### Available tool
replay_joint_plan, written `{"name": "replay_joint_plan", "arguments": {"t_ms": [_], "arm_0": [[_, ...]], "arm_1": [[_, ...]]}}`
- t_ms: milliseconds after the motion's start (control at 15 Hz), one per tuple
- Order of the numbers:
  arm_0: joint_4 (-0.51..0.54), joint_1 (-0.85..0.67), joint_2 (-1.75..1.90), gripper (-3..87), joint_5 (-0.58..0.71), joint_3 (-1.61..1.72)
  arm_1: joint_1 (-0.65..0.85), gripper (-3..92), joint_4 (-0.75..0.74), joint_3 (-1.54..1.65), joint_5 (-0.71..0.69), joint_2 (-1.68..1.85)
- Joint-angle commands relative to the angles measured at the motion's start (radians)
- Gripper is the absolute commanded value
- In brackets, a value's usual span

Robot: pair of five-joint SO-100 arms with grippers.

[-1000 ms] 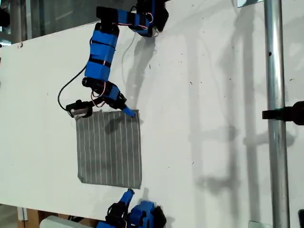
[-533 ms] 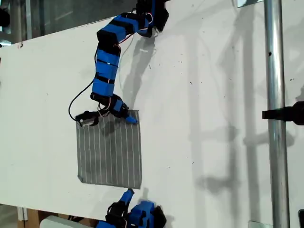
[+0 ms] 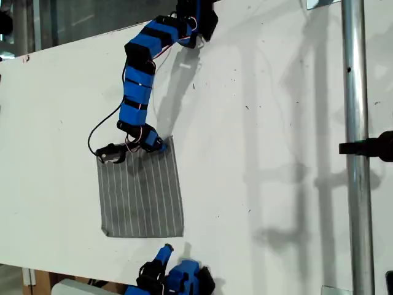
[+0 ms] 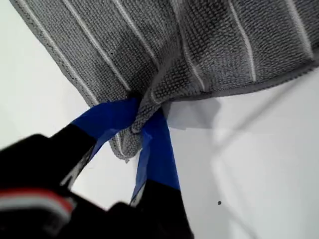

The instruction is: Grasp corners of a towel and fold twice.

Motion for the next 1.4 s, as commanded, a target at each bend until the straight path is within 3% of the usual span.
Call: {"name": "replay_joint_plan", "arguments": {"t_ms": [0,200,667,1067,1333], "arm_0": [[-0.005,-0.018,-0.005,-2.9,-0.008,0.0],[-0.018,-0.029,-0.19,-2.9,0.002,-0.029],[-0.212,-0.164,-0.324,-2.8,0.063,0.103],[-0.344,-0.031,-0.601,1.8,-0.02,-0.012],[-0.256,0.015,-0.784,12.7,0.046,-0.198]], "arm_1": [[-0.017,-0.2,0.035,0.014,-0.014,0.069],[-0.037,-0.2,0.086,0.098,-0.018,0.178],[-0.149,-0.2,0.089,0.601,0.031,0.609],[-0.259,-0.2,0.123,0.653,0.109,0.719],[-0.259,-0.2,0.103,0.65,0.117,0.716]]}}
